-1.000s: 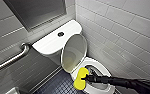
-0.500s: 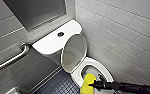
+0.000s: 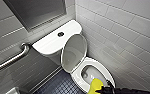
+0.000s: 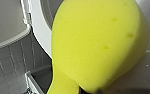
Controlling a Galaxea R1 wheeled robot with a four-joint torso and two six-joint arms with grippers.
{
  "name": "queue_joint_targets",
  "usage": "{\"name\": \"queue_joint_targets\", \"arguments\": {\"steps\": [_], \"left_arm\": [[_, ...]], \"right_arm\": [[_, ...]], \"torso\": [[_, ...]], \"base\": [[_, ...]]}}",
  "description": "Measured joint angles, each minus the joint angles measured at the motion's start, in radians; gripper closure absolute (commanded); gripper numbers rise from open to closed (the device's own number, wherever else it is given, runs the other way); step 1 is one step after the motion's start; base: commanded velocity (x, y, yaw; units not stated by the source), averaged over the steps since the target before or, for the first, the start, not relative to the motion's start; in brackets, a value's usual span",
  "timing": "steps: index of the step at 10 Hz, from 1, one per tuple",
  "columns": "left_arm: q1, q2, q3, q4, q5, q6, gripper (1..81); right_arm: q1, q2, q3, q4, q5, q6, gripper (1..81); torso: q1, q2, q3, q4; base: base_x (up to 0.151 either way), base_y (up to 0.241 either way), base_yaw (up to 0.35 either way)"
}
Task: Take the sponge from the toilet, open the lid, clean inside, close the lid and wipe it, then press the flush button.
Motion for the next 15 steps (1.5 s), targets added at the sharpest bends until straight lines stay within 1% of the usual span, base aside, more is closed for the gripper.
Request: {"name": "queue_joint_targets", "arguments": {"steps": [2, 4, 8, 9, 10, 12, 13, 15], "left_arm": [[0.000, 0.000, 0.000, 0.000, 0.000, 0.000, 1.0], [0.000, 0.000, 0.000, 0.000, 0.000, 0.000, 1.0], [0.000, 0.000, 0.000, 0.000, 0.000, 0.000, 1.0], [0.000, 0.000, 0.000, 0.000, 0.001, 0.000, 1.0], [0.000, 0.000, 0.000, 0.000, 0.001, 0.000, 1.0], [-0.006, -0.004, 0.005, 0.000, 0.008, 0.004, 1.0], [-0.008, -0.007, 0.008, 0.000, 0.011, 0.008, 1.0], [-0.017, -0.014, 0.020, 0.001, 0.018, 0.011, 1.0]], "right_arm": [[-0.036, -0.090, 0.066, -0.005, 0.029, 0.000, 81.1], [-0.109, -0.162, 0.104, -0.005, 0.077, -0.003, 81.1], [-0.257, -0.297, 0.154, -0.005, 0.176, -0.008, 81.1], [-0.277, -0.320, 0.156, -0.005, 0.185, -0.008, 81.1], [-0.327, -0.357, 0.159, -0.004, 0.204, -0.006, 81.1], [-0.425, -0.372, 0.156, -0.004, 0.229, -0.016, 81.1], [-0.481, -0.371, 0.136, -0.009, 0.247, -0.031, 81.1], [-0.599, -0.341, 0.020, -0.050, 0.289, -0.053, 81.1]], "torso": [[0.000, 0.000, 0.000, 0.000], [0.000, 0.000, 0.000, 0.000], [0.000, 0.000, 0.000, 0.000], [0.000, 0.000, 0.000, 0.000], [0.000, 0.000, 0.000, 0.000], [0.000, 0.000, 0.000, 0.000], [0.000, 0.000, 0.000, 0.000], [-0.003, 0.005, 0.000, 0.000]], "base": [[0.000, 0.000, 0.000], [0.000, 0.000, 0.000], [0.000, 0.000, 0.000], [0.000, 0.000, 0.000], [0.000, 0.000, 0.000], [0.000, 0.000, 0.000], [0.000, 0.000, 0.000], [0.000, 0.000, 0.000]]}}
